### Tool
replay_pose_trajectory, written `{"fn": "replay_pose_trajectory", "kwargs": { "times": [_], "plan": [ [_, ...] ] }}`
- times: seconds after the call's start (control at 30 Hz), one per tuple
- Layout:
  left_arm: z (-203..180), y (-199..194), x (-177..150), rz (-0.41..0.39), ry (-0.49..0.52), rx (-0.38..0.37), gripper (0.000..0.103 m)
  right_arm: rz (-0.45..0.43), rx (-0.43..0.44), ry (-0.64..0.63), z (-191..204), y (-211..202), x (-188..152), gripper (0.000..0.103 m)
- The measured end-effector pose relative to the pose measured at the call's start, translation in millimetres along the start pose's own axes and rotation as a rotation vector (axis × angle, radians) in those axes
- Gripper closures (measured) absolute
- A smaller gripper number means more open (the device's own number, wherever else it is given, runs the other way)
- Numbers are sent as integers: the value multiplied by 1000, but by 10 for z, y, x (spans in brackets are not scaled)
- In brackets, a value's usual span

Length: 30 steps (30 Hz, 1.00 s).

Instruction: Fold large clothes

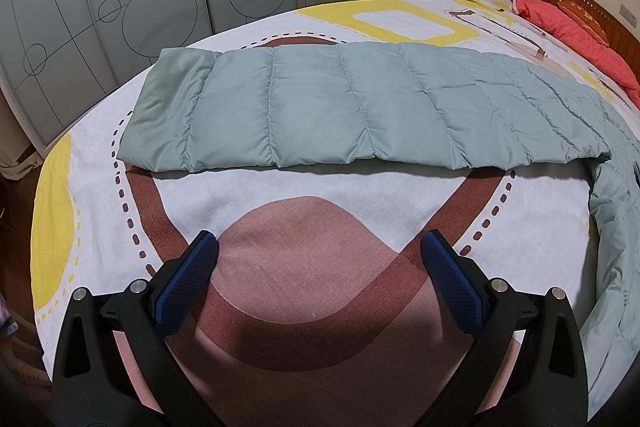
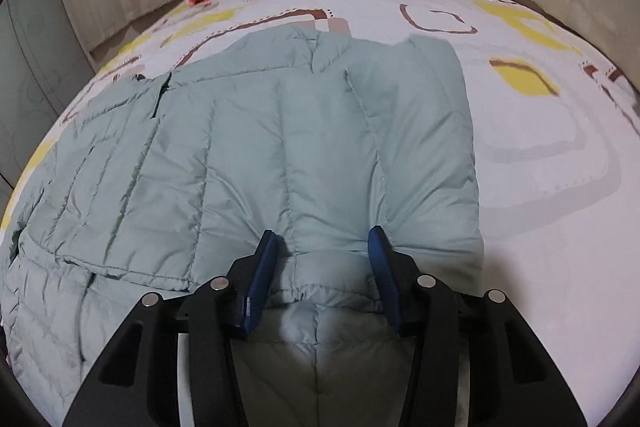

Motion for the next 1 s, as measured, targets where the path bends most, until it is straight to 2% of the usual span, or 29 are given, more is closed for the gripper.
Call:
{"fn": "replay_pose_trajectory", "kwargs": {
  "times": [0.1, 0.2, 0.27, 0.3, 0.37, 0.47, 0.6, 0.63, 0.73, 0.77, 0.83, 0.93, 1.0],
  "plan": [
    [1, 2, 8, -2, 1, 2, 2, -29, 24, 28, -5, -99, 225, 55],
    [-2, -1, 9, -2, 1, 2, 2, -109, -16, 38, -135, -152, 556, 55],
    [-1, 3, 10, -2, 0, 1, 2, -127, -37, 62, -268, -48, 694, 54],
    [-2, 4, 10, -2, 0, 0, 2, -104, -65, 84, -391, 93, 708, 54],
    [-3, -1, 6, -2, 0, 1, 2, 12, -53, 133, -537, 433, 585, 54],
    [-3, -7, 3, -3, -3, -2, 2, -9, -66, 104, -489, 339, 713, 54],
    [1, 1, 8, -5, 1, 3, 2, -96, -57, 102, -486, 256, 1014, 54],
    [1, 2, 9, -4, 0, 2, 2, -92, -67, 104, -521, 348, 1050, 50],
    [-1, 2, 8, -5, 2, 4, 2, 3, -65, 118, -615, 775, 944, 45],
    [0, 2, 7, -4, 1, 3, 2, -17, -76, 94, -588, 766, 983, 45],
    [-3, 2, 7, -4, 0, 1, 2, -9, -105, 66, -506, 671, 995, 45],
    [0, 1, 8, -6, 2, 4, 2, -47, -39, 98, -326, 363, 896, 45],
    [-3, 1, 6, -5, 1, 2, 2, -66, -36, 78, -233, 199, 724, 45]
  ]
}}
Point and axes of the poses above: each gripper's, at about its wrist camera, not at the fingertips, and y roughly the way its jaws point, z to its left, x to its top, the point moved 9 cm from there along y, roughly the way its jaws point, and after that the axes turned 7 degrees about x, right-handed, at the moved point
